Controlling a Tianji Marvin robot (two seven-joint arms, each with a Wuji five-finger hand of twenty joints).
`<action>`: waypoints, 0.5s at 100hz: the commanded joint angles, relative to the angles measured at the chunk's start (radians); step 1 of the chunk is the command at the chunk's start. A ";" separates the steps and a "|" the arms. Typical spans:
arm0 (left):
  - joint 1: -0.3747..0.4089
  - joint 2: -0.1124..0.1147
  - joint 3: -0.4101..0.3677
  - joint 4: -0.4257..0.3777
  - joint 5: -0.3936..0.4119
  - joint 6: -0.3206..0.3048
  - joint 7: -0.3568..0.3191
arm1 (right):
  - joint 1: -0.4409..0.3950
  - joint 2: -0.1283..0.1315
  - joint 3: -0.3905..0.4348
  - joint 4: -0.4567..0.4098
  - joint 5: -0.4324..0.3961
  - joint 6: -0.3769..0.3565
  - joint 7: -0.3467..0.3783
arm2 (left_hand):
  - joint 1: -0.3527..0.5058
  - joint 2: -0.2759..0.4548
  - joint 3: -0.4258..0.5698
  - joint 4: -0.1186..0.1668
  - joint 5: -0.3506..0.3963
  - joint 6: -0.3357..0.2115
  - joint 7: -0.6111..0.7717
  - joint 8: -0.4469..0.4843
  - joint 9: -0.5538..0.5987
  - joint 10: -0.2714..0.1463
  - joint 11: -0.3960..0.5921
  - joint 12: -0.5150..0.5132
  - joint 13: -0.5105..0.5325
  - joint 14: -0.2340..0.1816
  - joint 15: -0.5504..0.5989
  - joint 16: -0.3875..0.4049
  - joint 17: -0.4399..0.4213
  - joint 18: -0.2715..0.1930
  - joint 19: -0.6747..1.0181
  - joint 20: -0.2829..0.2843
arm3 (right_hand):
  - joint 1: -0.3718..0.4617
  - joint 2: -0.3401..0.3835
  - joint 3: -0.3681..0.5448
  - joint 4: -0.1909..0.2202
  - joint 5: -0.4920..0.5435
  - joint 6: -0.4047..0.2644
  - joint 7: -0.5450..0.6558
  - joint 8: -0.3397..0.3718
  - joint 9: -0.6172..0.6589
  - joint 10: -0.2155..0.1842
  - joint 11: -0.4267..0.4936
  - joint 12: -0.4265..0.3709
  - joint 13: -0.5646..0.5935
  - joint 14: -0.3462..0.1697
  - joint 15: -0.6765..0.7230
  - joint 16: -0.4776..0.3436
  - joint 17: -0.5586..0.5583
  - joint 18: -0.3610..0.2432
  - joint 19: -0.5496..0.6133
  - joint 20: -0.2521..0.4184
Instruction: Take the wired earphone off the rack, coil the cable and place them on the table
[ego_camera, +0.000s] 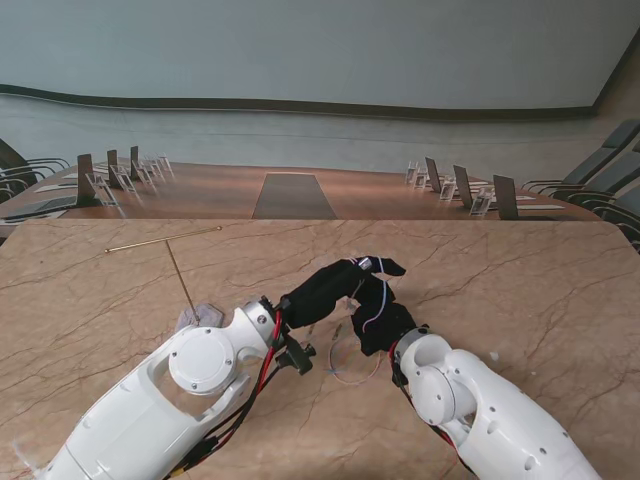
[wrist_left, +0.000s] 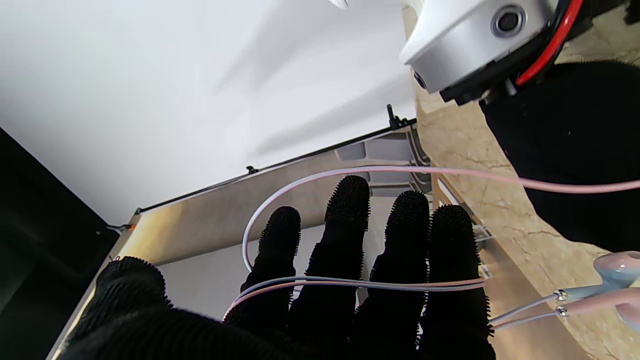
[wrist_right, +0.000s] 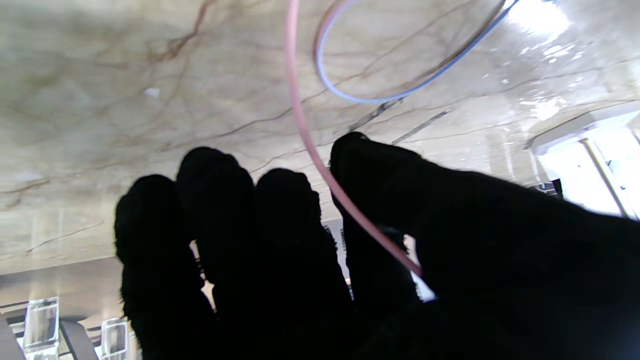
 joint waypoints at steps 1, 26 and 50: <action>0.011 0.000 0.003 -0.016 -0.009 0.004 -0.008 | 0.011 -0.005 0.004 -0.002 -0.011 0.011 0.002 | 0.013 0.047 0.000 -0.024 -0.016 -0.053 0.021 0.018 0.020 0.007 0.022 0.009 0.028 0.019 0.014 0.015 0.014 0.033 0.028 0.016 | 0.226 -0.036 0.175 0.041 0.097 -0.297 0.375 0.117 -0.005 0.111 0.049 0.010 0.057 0.062 0.062 0.006 0.029 -0.070 0.124 0.015; 0.002 -0.006 0.026 -0.020 -0.025 0.001 -0.002 | 0.056 -0.008 -0.016 0.016 -0.017 0.020 0.002 | 0.015 0.046 -0.002 -0.025 -0.009 -0.055 0.021 0.018 0.019 0.005 0.021 0.009 0.022 0.009 0.011 0.016 0.007 0.020 0.019 0.011 | 0.224 -0.037 0.175 0.046 0.096 -0.303 0.375 0.116 0.000 0.110 0.054 0.009 0.062 0.060 0.070 0.001 0.032 -0.072 0.132 0.021; -0.013 -0.011 0.027 -0.016 -0.028 -0.023 0.012 | 0.040 -0.002 -0.026 -0.006 -0.039 0.032 0.019 | 0.028 0.035 0.000 -0.025 0.013 -0.050 0.024 0.019 0.010 0.001 -0.004 -0.005 -0.010 -0.004 -0.006 0.013 -0.027 -0.013 -0.007 0.000 | 0.221 -0.032 0.175 0.045 0.095 -0.307 0.379 0.117 -0.004 0.111 0.059 0.007 0.052 0.061 0.076 0.000 0.018 -0.085 0.128 0.015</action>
